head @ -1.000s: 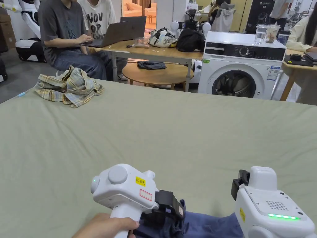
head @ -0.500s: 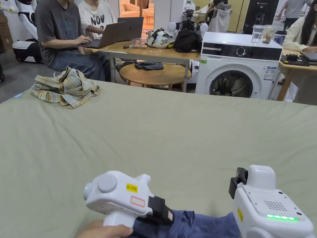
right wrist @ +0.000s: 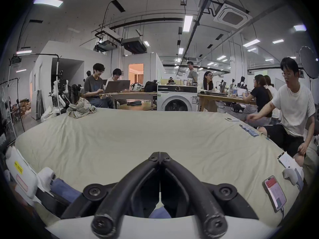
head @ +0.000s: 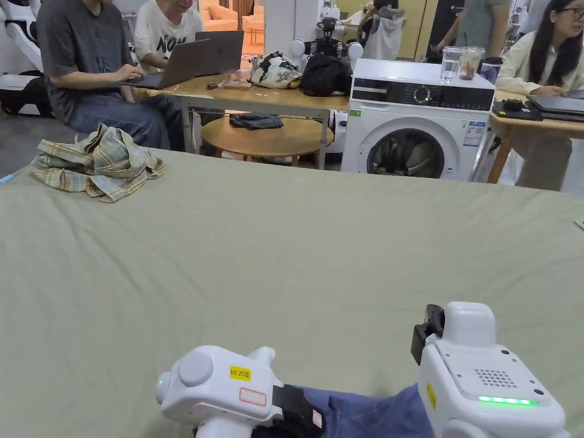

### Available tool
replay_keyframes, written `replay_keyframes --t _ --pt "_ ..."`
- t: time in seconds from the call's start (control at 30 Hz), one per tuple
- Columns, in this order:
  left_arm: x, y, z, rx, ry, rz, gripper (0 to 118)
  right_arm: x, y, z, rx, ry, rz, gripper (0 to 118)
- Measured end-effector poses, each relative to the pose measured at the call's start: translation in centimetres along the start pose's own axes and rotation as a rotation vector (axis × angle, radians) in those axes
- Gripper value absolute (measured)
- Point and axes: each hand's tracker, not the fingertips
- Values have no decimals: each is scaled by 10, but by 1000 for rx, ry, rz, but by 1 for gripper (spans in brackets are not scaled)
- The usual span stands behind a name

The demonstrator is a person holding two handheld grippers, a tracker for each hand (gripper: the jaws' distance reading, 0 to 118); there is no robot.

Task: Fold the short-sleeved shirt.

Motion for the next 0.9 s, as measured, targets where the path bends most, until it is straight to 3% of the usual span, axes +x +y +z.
replay_keyframes --t 0.13,0.27,0.37,0.43,0.47,0.6,0.77,0.9 --pt "5 1 55 100 2 -77 0 0 4 0 14 -7 -5 0" --pt "-18 2 105 192 100 -80 5 -2 6 -2 28 -15 -3 0" --pt "-37 -3 131 211 134 -39 36 -4 7 -5 34 -10 -12 0" --pt "-54 -6 140 219 135 -14 64 -5 8 -6 29 -7 -20 0" --pt "-61 -6 142 219 133 -8 68 -6 8 -7 27 -4 -24 0" --pt "-98 -11 130 177 73 82 68 -10 7 -7 22 1 -21 0" --pt "-131 -21 102 175 -225 188 68 -13 5 -5 16 6 -20 0" --pt "-135 -19 82 139 -276 153 64 -13 4 -5 6 6 -13 0"
